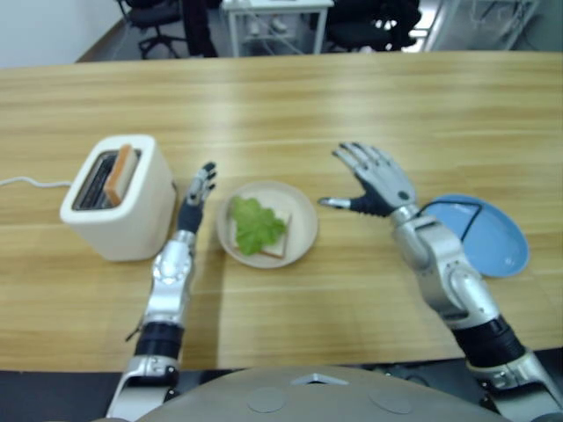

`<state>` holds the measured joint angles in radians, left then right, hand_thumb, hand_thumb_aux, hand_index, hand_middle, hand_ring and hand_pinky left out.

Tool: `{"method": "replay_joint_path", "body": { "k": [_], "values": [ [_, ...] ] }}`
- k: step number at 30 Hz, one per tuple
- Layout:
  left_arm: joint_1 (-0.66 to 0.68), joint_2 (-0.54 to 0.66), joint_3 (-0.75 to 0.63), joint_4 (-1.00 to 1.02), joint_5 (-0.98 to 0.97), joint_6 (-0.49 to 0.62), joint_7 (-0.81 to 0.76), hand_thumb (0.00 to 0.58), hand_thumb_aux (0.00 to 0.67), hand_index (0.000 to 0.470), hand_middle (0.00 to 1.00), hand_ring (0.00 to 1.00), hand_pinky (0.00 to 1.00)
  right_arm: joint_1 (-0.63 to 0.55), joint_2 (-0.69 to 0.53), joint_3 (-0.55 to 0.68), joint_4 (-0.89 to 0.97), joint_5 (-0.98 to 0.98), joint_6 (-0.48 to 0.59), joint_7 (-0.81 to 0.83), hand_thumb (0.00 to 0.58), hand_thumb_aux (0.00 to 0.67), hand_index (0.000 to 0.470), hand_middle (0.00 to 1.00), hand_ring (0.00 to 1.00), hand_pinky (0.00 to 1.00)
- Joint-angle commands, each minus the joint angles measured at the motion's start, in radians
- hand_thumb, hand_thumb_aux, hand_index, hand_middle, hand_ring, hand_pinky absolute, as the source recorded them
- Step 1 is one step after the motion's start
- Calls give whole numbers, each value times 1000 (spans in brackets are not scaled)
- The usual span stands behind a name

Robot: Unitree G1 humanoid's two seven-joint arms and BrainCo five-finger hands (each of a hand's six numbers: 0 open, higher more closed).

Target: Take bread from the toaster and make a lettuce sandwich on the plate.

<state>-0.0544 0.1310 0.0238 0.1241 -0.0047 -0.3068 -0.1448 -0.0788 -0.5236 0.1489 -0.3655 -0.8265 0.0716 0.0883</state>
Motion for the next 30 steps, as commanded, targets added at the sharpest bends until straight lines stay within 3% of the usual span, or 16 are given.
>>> {"method": "replay_joint_path", "body": {
  "k": [1, 4, 7, 12, 16, 24, 30],
  "values": [
    [15, 83, -8, -392, 40, 124, -47, 0, 0, 0, 0, 0, 0, 17, 95, -90, 8, 276, -16, 42, 0, 0, 0, 0, 0, 0],
    [-27, 235, 79, -686, 92, 277, -115, 0, 0, 0, 0, 0, 0, 41, 154, -143, 72, 407, -43, 39, 0, 0, 0, 0, 0, 0],
    [-70, 447, 224, -820, 136, 416, -208, 0, 0, 0, 0, 0, 0, 78, 182, -176, 114, 481, -72, 32, 0, 0, 0, 0, 0, 0],
    [-28, 718, 386, -727, 301, 453, -287, 0, 0, 0, 0, 0, 0, 164, 173, -212, 133, 496, -108, 6, 0, 0, 0, 0, 0, 0],
    [113, 838, 352, -549, 538, 474, -281, 0, 0, 0, 0, 0, 0, 194, 167, -228, 136, 503, -121, -3, 0, 0, 0, 0, 0, 0],
    [145, 771, 142, -399, 724, 561, -251, 0, 0, 0, 0, 0, 0, 207, 159, -216, 160, 470, -137, -25, 0, 0, 0, 0, 0, 0],
    [139, 730, 110, -360, 768, 632, -254, 0, 0, 0, 0, 0, 0, 230, 158, -223, 172, 462, -147, -39, 0, 0, 0, 0, 0, 0]
  ]
}}
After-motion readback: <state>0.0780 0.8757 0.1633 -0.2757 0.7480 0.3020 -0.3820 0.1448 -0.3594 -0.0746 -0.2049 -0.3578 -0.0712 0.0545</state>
